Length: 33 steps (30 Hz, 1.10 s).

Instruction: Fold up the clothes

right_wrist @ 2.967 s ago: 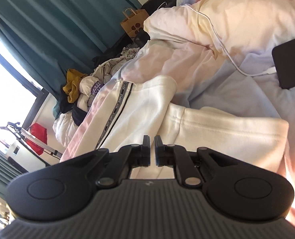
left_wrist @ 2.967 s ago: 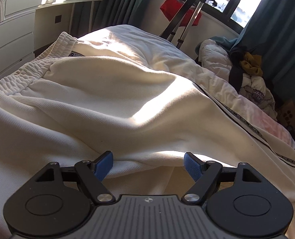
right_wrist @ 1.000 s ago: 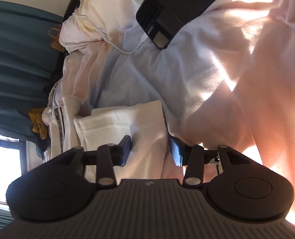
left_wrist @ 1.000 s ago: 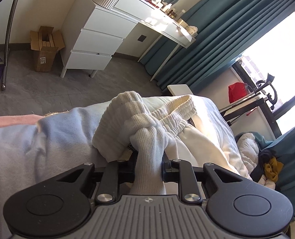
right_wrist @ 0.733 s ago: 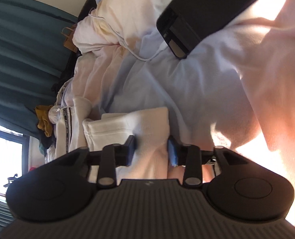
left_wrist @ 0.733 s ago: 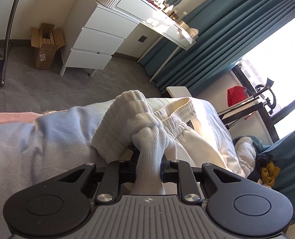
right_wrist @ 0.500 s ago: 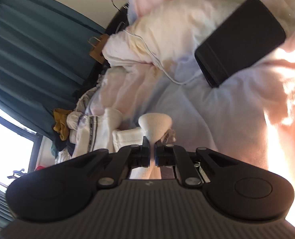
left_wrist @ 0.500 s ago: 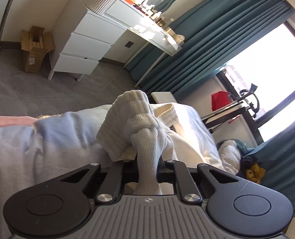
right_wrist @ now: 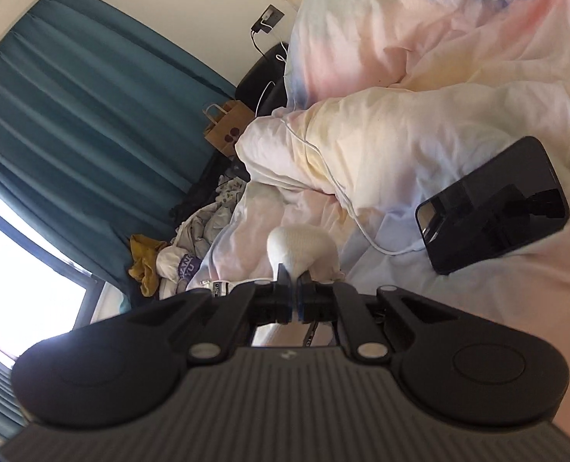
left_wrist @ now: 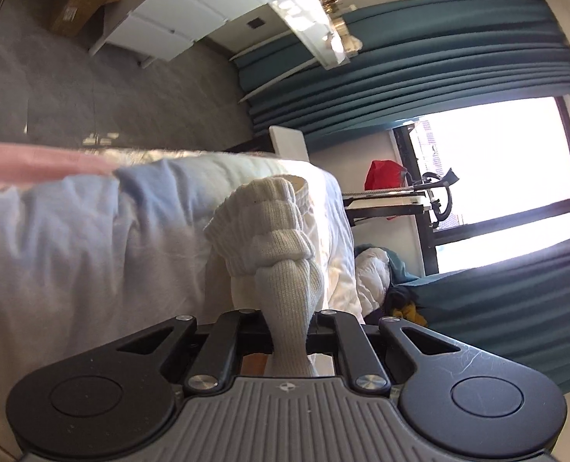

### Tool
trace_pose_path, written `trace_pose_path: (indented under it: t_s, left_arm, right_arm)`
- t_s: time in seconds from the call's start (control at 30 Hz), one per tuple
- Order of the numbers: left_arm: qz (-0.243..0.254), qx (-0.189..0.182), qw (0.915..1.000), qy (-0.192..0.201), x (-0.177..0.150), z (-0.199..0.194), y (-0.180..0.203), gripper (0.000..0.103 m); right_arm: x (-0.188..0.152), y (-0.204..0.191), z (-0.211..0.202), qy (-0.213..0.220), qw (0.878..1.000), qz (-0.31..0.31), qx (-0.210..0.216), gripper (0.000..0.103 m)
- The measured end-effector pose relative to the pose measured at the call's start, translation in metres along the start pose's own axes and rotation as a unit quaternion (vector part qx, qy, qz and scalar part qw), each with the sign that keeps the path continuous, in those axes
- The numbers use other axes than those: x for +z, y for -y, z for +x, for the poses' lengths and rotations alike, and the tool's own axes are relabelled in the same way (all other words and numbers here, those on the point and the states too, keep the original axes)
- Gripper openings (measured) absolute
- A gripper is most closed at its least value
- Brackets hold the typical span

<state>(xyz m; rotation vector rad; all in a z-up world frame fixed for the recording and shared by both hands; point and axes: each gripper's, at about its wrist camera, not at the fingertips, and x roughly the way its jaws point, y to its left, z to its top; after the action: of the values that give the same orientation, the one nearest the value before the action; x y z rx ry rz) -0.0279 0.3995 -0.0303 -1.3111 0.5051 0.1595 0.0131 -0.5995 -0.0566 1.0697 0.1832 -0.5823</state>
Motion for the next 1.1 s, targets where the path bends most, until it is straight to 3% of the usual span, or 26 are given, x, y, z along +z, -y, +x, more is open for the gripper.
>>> trace_pose_path:
  t_s: [0.1, 0.23, 0.37, 0.5, 0.7, 0.83, 0.93, 1.1]
  left_arm:
    - [-0.006, 0.008, 0.9999, -0.01, 0.012, 0.014, 0.005, 0.01]
    - [0.02, 0.021, 0.9996, -0.005, 0.031, 0.047, 0.042, 0.01]
    - [0.041, 0.046, 0.9981, -0.002, 0.053, 0.102, 0.083, 0.01]
    - [0.059, 0.088, 0.9944, -0.007, 0.068, 0.172, 0.103, 0.01]
    - [0.115, 0.147, 0.9823, -0.016, 0.069, 0.262, 0.114, 0.01]
    - [0.154, 0.185, 0.9704, -0.022, 0.069, 0.318, 0.119, 0.011]
    - [0.176, 0.195, 0.9642, -0.032, 0.067, 0.341, 0.125, 0.013]
    - [0.187, 0.162, 0.9686, -0.027, 0.063, 0.321, 0.135, 0.024]
  right_arm:
    - [0.005, -0.032, 0.02, -0.005, 1.0, -0.022, 0.004, 0.006]
    - [0.0, -0.096, 0.062, 0.004, 0.998, -0.07, 0.011, 0.006]
    - [-0.013, -0.16, 0.118, 0.018, 0.993, -0.119, 0.007, 0.006]
    - [-0.04, -0.2, 0.194, 0.018, 0.984, -0.179, -0.012, 0.006]
    - [-0.084, -0.209, 0.305, -0.006, 0.963, -0.265, -0.044, 0.006]
    - [-0.107, -0.203, 0.35, -0.026, 0.949, -0.31, -0.053, 0.006]
    - [-0.106, -0.193, 0.367, -0.067, 0.946, -0.316, -0.044, 0.006]
    - [-0.079, -0.188, 0.337, -0.102, 0.957, -0.272, 0.01, 0.016]
